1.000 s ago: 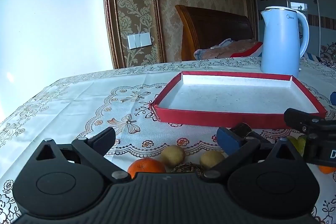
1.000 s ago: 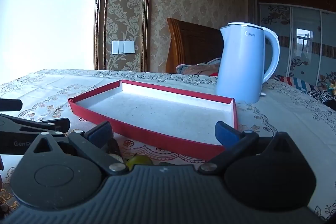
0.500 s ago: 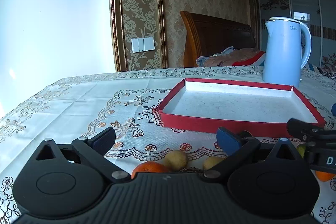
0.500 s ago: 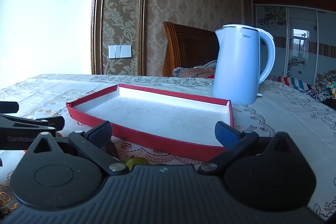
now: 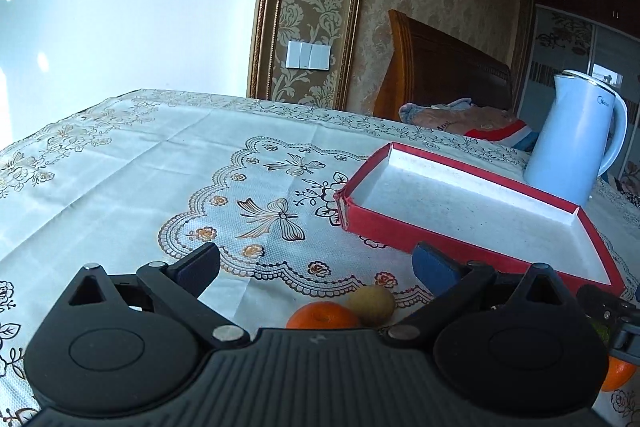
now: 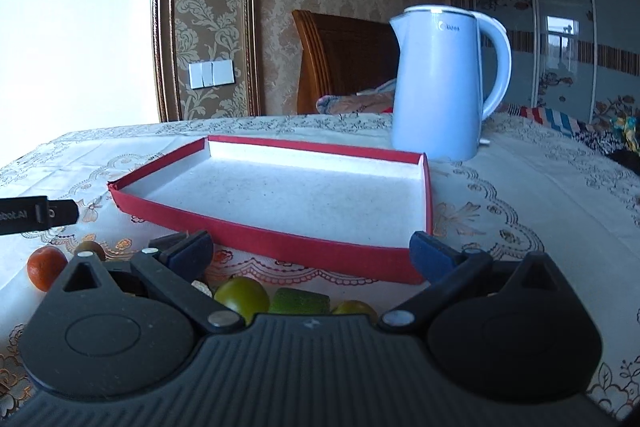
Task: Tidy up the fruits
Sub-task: 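Move both grippers toward the loose fruits beside the red tray, then close the right gripper on a mandarin orange while the left gripper approaches another orange, then grasp the second orange with the left gripper while the right gripper lifts its orange toward the tray, then lower both held oranges into the red tray and open both grippers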
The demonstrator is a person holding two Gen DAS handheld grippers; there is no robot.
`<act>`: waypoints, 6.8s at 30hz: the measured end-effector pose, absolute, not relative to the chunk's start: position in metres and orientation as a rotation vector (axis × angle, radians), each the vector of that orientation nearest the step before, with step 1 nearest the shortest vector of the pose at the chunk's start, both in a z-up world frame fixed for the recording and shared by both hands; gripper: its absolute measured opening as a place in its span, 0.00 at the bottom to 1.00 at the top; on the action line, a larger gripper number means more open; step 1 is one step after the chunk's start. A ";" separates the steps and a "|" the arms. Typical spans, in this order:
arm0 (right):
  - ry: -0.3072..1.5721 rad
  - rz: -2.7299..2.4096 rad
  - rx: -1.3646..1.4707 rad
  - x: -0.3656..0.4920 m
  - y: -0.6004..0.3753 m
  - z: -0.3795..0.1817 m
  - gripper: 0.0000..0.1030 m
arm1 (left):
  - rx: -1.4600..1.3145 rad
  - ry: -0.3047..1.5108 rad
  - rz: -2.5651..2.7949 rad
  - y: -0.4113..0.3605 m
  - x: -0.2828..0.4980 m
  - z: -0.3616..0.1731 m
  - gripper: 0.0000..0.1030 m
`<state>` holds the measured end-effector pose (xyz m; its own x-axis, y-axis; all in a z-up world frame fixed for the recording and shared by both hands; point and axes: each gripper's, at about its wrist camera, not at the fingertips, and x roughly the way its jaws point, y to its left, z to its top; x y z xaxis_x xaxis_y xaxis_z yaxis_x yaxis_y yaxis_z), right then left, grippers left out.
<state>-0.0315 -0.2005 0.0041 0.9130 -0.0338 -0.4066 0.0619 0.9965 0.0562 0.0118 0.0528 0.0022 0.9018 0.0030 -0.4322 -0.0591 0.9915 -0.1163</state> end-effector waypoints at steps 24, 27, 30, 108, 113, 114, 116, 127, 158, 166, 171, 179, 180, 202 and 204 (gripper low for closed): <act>0.497 -0.081 0.204 -0.059 -0.271 -0.006 1.00 | -0.015 0.487 0.062 0.041 0.009 -0.004 1.00; 0.486 -0.061 0.220 -0.063 -0.275 -0.007 1.00 | -0.019 0.494 0.060 0.042 0.010 -0.004 1.00; 0.496 -0.003 0.190 -0.067 -0.268 -0.006 1.00 | -0.018 0.500 0.059 0.042 0.011 -0.005 1.00; 0.602 0.243 -0.069 -0.074 -0.207 -0.015 0.38 | 0.102 0.521 0.066 0.060 -0.015 -0.005 1.00; 0.602 0.243 -0.071 -0.074 -0.207 -0.014 0.38 | 0.108 0.569 0.003 0.051 -0.005 -0.009 1.00; 0.602 0.243 -0.071 -0.075 -0.207 -0.014 0.38 | 0.109 0.565 0.002 0.050 -0.005 -0.009 1.00; 0.602 0.243 -0.069 -0.074 -0.207 -0.015 0.38 | 0.111 0.564 0.004 0.051 -0.004 -0.009 1.00; 0.600 0.239 -0.088 -0.075 -0.204 -0.015 0.38 | 0.008 0.598 -0.107 0.070 -0.005 -0.010 0.78; 0.599 0.237 -0.100 -0.075 -0.204 -0.014 0.38 | 0.123 0.605 -0.126 0.048 -0.009 -0.016 0.39; 0.604 0.223 -0.078 -0.074 -0.206 -0.013 0.38 | 0.114 0.588 -0.120 0.052 -0.013 -0.006 0.39; 0.569 0.201 -0.071 -0.078 -0.214 -0.001 0.38 | 0.118 0.568 -0.139 0.046 -0.014 0.008 0.39; 0.478 0.076 -0.050 -0.037 -0.234 0.034 0.38 | 0.116 0.541 -0.215 0.009 0.020 0.030 0.39; 0.475 0.061 -0.041 -0.028 -0.235 0.036 0.38 | 0.113 0.541 -0.226 0.002 0.029 0.032 0.39; 0.668 -0.046 0.030 0.116 -0.239 0.002 0.39 | 0.114 0.700 -0.203 -0.050 0.162 0.007 0.40; 0.683 -0.038 0.049 0.118 -0.241 0.001 0.39 | 0.110 0.702 -0.197 -0.049 0.162 0.005 0.40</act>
<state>0.1175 -0.2413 0.0005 0.7751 -0.0191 -0.6316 0.0509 0.9982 0.0323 0.1619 -0.0490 0.0055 0.7461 -0.1424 -0.6504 0.2164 0.9757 0.0346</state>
